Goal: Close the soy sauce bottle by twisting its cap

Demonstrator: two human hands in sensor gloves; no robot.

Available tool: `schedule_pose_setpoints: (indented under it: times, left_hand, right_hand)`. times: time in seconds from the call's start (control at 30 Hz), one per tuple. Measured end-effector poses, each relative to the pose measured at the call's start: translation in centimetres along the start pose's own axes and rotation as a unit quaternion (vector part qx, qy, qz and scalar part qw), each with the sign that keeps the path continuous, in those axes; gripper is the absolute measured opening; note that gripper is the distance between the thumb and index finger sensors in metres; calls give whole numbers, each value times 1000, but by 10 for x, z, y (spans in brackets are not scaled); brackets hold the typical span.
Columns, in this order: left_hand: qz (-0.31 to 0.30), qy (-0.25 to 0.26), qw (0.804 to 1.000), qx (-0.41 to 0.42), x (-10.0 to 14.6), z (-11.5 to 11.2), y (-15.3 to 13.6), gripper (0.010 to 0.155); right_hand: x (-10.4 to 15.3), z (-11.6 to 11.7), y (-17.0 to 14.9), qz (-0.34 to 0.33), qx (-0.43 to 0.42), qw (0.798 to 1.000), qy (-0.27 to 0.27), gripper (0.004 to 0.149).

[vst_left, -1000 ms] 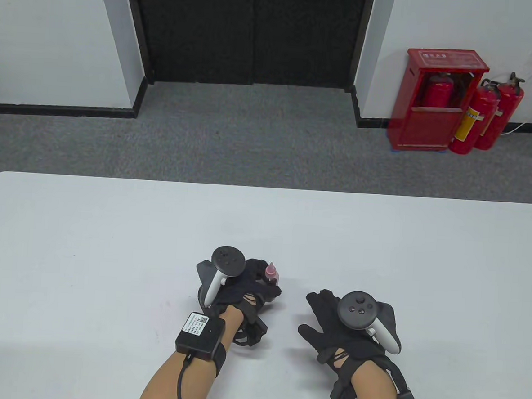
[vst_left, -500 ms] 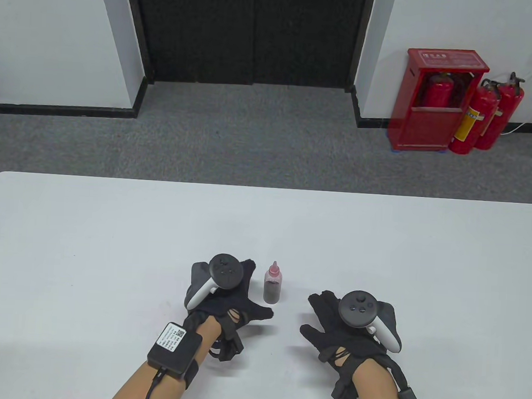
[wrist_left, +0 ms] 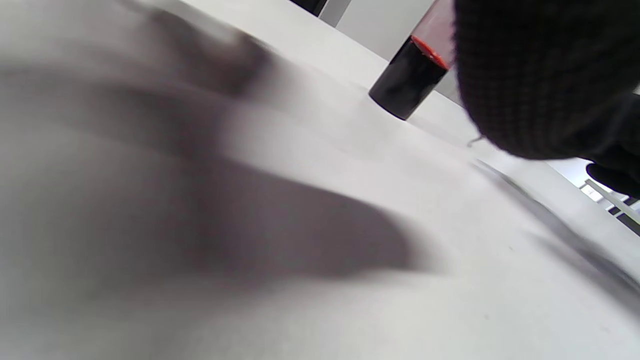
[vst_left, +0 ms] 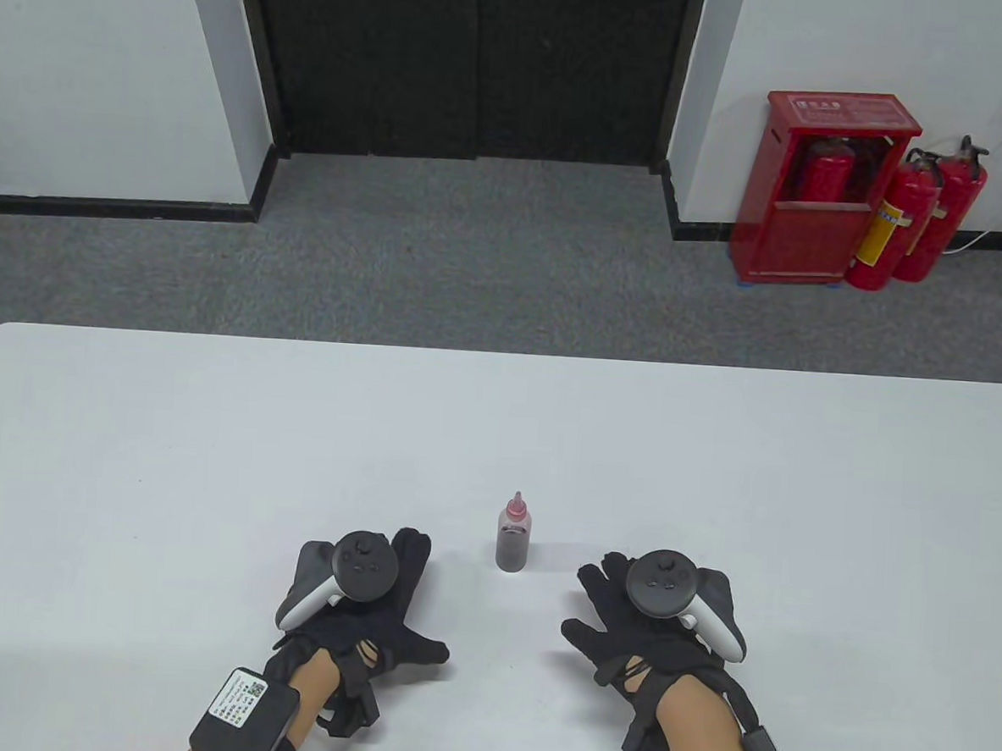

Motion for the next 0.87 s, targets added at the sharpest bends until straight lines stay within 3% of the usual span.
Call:
schedule_pose_setpoints:
  times: [0.33,0.5,0.87]
  left_hand:
    - [-10,-4,996,-89,7,-10,11,117]
    - [-14,-7,998,-63,11,-6,9,117]
    - [-12,1,999,-32,13,2,3,116]
  right_hand:
    - [5,-4,6,-2,11,1000,-5,83]
    - [10,-10,14,-15,9,999,-27,82]
    - [10,0,19,-19,25,1000,4,81]
Point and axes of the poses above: the tracker on the back of each hand, its own y axis roughly to the thumb side, its own x axis roughly from the fingertips to the wrist, z = x × y, the point moved 2 cm from there along -x, roughly from the wrist to the fingertips, and after that the axes turned 13 degrees about -y, right-handed, at the moved point
